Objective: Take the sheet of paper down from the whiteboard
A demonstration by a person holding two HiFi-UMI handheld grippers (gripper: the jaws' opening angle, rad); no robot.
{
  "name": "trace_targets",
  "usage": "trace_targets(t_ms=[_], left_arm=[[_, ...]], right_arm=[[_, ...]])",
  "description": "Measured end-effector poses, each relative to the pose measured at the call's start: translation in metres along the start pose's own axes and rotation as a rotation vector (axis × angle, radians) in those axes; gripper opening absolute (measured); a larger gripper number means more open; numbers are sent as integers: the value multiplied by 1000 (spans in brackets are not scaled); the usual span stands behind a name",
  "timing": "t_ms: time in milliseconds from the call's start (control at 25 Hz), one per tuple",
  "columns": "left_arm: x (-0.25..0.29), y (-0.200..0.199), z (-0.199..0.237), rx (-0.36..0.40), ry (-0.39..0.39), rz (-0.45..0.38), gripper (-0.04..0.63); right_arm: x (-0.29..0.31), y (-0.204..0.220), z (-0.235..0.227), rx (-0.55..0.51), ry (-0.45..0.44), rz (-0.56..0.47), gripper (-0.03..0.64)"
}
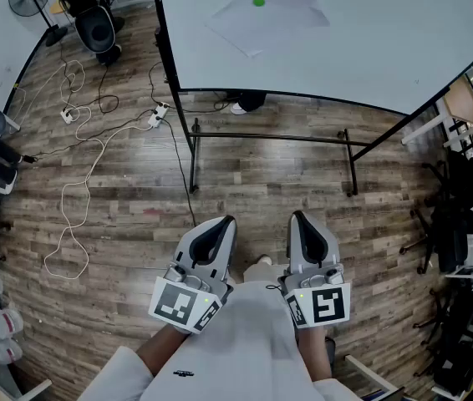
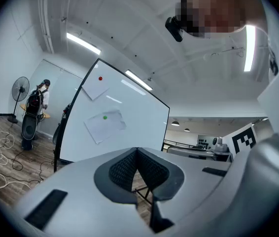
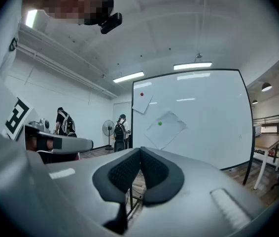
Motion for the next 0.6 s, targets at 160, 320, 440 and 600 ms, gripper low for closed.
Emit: trace_targets(t_ms=[160,320,440,600], left_arm=[[8,-1,0,16,-8,-13,6],[15,1,-2,16,-29,-16,6],[23,4,-6,20,-44,-14,6],[41,13,-19,23,-50,-9,6]], right_arm=[[6,-1,-6,-4,-21,-15,5],[8,1,-14,-2,-42,-14,5],[8,1,-23,11,-54,-34,3],[0,3,-46,14,-52,-39,3]])
Point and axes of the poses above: the fingertips, and each gripper's own axes: x forward along the fingers, z to its left, y out of its underside, the point moved 5 cm from there along -x, backward along the fingers, and after that the axes turned 9 degrees about -z, right-handed, at the moved point
